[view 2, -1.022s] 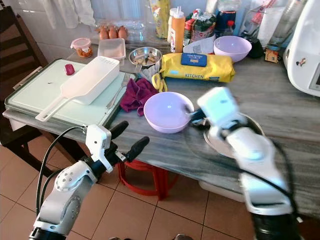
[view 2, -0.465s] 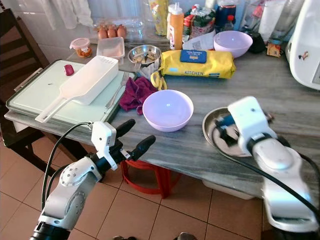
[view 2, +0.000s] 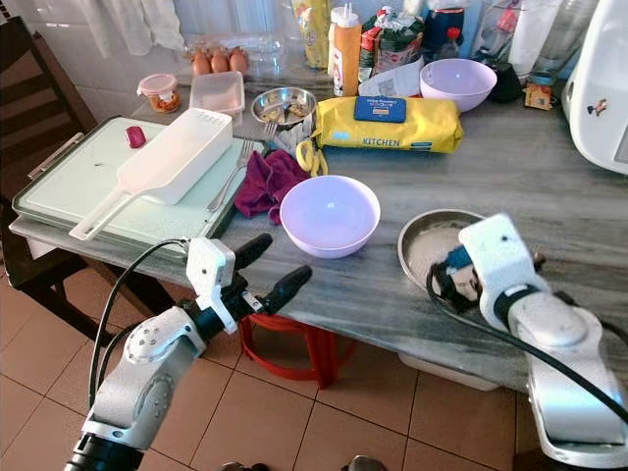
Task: Setting the table
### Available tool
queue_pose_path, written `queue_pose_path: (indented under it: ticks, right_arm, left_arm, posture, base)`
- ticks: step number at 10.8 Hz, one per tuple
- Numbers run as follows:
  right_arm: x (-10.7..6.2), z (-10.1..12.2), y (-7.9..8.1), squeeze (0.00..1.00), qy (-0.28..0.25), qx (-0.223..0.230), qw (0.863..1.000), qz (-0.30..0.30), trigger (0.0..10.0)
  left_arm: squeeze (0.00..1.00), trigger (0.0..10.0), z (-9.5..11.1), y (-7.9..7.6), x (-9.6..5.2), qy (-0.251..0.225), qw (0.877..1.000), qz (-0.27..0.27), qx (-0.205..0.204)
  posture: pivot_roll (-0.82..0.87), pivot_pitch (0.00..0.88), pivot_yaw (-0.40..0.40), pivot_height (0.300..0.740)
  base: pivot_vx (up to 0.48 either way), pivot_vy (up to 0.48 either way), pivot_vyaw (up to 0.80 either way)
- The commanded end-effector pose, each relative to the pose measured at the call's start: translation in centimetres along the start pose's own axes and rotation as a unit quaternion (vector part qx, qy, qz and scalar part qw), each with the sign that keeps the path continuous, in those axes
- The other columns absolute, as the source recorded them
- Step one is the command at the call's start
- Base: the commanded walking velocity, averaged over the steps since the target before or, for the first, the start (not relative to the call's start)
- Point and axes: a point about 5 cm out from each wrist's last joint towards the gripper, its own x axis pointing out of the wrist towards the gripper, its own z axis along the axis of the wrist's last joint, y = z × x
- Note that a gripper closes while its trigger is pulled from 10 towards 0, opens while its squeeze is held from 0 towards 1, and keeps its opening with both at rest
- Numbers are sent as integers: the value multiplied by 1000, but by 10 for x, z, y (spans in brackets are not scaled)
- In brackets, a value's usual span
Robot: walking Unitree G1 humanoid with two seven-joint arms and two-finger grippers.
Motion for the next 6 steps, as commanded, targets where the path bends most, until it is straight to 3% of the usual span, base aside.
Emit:
queue_pose_path:
  ticks: [1, 6]
  right_arm:
    - [2, -6, -1, 804, 17, 1, 1000, 7, 10000]
    - [16, -18, 4, 584, 35, 23, 998, 38, 10000]
  left_arm:
    - [0, 10000, 0, 0, -2, 4, 1000, 2, 0]
    - [0, 10000, 0, -1, -2, 5, 1000, 5, 2]
  posture:
    - [-252, 136, 62, 740]
    - [-239, 137, 60, 740]
  base:
    - [0, 0, 0]
    - [0, 0, 0]
